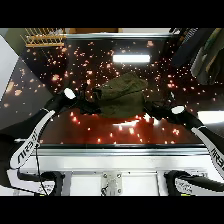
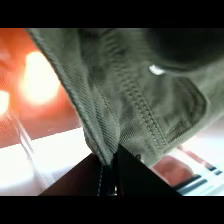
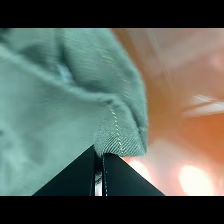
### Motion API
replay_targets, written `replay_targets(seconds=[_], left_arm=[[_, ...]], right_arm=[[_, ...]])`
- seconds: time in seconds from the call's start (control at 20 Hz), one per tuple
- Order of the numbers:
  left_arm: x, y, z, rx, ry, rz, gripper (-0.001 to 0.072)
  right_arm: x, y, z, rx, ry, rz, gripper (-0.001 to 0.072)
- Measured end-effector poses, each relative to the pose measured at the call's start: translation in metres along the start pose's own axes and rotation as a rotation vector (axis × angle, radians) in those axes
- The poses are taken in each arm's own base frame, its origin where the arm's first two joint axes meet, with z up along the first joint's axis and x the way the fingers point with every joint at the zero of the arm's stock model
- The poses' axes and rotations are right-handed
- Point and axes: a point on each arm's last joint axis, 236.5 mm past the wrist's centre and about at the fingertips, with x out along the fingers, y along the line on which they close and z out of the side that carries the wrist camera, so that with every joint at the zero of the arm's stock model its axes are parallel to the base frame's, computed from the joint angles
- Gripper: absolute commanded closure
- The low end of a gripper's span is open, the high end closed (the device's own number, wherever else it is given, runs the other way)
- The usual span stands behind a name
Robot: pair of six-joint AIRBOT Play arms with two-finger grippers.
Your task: Fold the clothes and pants, and hang the long-sleeved shirts on hangers.
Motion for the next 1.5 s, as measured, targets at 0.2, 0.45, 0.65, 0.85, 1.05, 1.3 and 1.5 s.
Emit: replay_targets(seconds=[0.2, 0.45, 0.65, 0.85, 1.05, 1.3, 1.5], left_arm=[[-0.088, -0.058, 0.025, 0.115, -0.157, -0.083, 0.0677], [-0.254, -0.169, -0.008, 0.362, -0.401, -0.234, 0.0677], [-0.354, -0.228, -0.073, 0.492, -0.593, -0.358, 0.0677], [-0.375, -0.239, -0.105, 0.484, -0.635, -0.383, 0.0677], [-0.296, -0.197, -0.078, 0.373, -0.506, -0.228, 0.0677], [-0.168, -0.107, 0.005, 0.101, -0.37, -0.063, 0.0677], [-0.12, -0.041, 0.082, -0.131, -0.37, -0.096, 0.0011]], right_arm=[[-0.068, 0.093, 0.048, -0.312, -0.053, 0.118, 0.069], [-0.251, 0.233, 0.067, -0.65, -0.278, 0.277, 0.0691], [-0.385, 0.29, 0.038, -0.751, -0.489, 0.38, 0.0691], [-0.422, 0.293, 0.026, -0.69, -0.529, 0.386, 0.0691], [-0.357, 0.274, 0.049, -0.586, -0.369, 0.291, 0.0691], [-0.182, 0.234, 0.067, -0.494, -0.044, 0.129, 0.069], [-0.075, 0.199, 0.072, -0.431, 0.071, 0.051, 0.069]])
